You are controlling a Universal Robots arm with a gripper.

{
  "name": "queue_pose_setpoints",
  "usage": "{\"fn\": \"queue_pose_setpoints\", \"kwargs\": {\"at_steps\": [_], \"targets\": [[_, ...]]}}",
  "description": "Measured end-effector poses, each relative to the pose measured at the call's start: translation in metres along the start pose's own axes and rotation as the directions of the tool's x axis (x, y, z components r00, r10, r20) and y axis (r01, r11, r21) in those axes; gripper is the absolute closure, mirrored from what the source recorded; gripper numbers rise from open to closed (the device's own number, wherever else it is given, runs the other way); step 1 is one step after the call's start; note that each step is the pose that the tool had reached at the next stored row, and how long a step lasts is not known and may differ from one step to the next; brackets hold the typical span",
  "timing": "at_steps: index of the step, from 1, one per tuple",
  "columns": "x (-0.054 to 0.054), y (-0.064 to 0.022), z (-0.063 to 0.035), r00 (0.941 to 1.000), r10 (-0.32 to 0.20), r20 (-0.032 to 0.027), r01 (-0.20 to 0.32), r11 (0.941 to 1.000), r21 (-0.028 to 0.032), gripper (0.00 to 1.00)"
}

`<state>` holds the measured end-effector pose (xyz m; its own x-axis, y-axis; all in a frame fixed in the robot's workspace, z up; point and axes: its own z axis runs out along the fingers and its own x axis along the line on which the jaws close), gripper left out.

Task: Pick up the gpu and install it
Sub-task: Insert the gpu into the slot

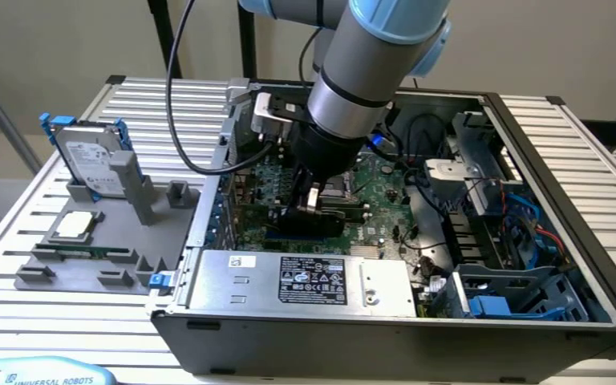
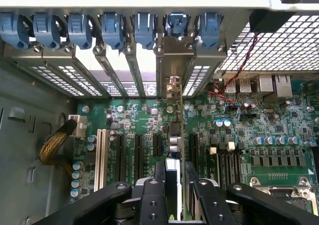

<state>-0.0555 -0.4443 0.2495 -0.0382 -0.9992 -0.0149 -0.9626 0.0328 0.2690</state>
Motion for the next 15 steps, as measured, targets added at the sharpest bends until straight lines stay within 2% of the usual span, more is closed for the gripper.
{"fn": "queue_pose_setpoints", "kwargs": {"at_steps": [15], "targets": [[0.0, -0.0004, 0.0018, 1.0, 0.0, -0.0003, 0.0, 1.0, -0.0002, 0.74]]}}
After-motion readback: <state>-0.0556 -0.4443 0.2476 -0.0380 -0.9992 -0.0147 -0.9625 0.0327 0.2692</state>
